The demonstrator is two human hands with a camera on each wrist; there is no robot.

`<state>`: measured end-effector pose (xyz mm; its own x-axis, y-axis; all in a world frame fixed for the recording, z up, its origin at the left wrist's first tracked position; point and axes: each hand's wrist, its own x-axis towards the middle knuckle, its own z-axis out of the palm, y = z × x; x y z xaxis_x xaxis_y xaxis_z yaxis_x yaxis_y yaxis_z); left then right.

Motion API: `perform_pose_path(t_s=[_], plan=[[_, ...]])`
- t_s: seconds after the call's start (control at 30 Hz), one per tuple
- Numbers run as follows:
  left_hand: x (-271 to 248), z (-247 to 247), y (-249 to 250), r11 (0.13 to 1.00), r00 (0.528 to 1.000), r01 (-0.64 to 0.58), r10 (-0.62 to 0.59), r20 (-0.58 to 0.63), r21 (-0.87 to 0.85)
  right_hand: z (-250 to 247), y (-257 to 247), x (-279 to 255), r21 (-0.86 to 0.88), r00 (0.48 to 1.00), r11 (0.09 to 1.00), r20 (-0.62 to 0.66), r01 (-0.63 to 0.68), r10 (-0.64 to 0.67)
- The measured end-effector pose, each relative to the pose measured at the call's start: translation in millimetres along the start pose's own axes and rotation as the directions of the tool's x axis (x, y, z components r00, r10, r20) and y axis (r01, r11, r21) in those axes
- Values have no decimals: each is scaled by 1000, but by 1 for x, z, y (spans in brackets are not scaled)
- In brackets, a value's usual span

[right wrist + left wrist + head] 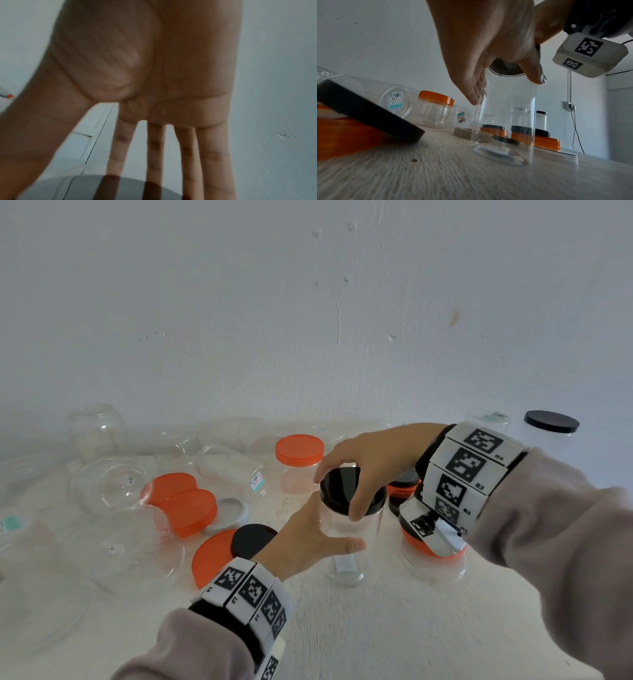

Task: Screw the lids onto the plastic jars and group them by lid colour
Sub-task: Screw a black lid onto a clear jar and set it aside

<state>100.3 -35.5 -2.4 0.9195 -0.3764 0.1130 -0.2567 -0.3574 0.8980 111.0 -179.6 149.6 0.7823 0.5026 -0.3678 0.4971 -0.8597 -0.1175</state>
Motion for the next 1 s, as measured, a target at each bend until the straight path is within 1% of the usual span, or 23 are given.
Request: perform_pose_path(t_s=[0.1,0.2,0.23,0.3,0.37,0.4,0.47,0.53,0.6,0.7,0.77,0.87,0.9,1.0], plan=[[-1,-1,1,1000,1000,-8,8,9,-25,5,1,3,19,995,999,-84,-45,46],[-3,-1,2,1000,1000,-19,19,7,-22,12,-1,7,-43,985,993,-143,-106,99],[-3,-1,2,1000,1000,-22,22,9,-18,12,0,7,-51,985,992,-138,-113,105],[-2,0,1,1000,1000,-23,24,10,-16,10,1,5,-27,993,995,-71,-97,95],[-1,0,0,1000,1000,-17,17,-1,-10,5,2,2,-9,999,999,13,-51,52],[-1,0,0,1000,1000,-14,14,-6,-5,4,3,1,-8,999,1000,25,-30,30],[-1,0,1,1000,1000,-13,13,-4,3,3,3,0,-7,1000,1000,1,-10,10],[-2,0,2,1000,1000,-21,21,5,-5,4,4,1,-4,999,1000,-38,-19,19],[-2,0,2,999,1000,-25,25,11,-19,7,3,3,-7,996,998,-72,-59,59],[-3,-1,3,999,999,-26,27,20,-20,11,1,6,-58,988,991,-106,-117,111],[-2,-1,3,999,999,-27,28,16,-20,11,2,6,-37,992,995,-79,-98,95],[-2,0,2,1000,1000,-21,21,2,-7,6,3,1,13,1000,1000,5,-24,24],[-2,0,2,1000,1000,-19,19,1,-4,5,3,0,10,1000,1000,6,-10,10],[-2,0,3,1000,1000,-26,26,6,-6,5,3,0,5,999,1000,-45,-5,6]])
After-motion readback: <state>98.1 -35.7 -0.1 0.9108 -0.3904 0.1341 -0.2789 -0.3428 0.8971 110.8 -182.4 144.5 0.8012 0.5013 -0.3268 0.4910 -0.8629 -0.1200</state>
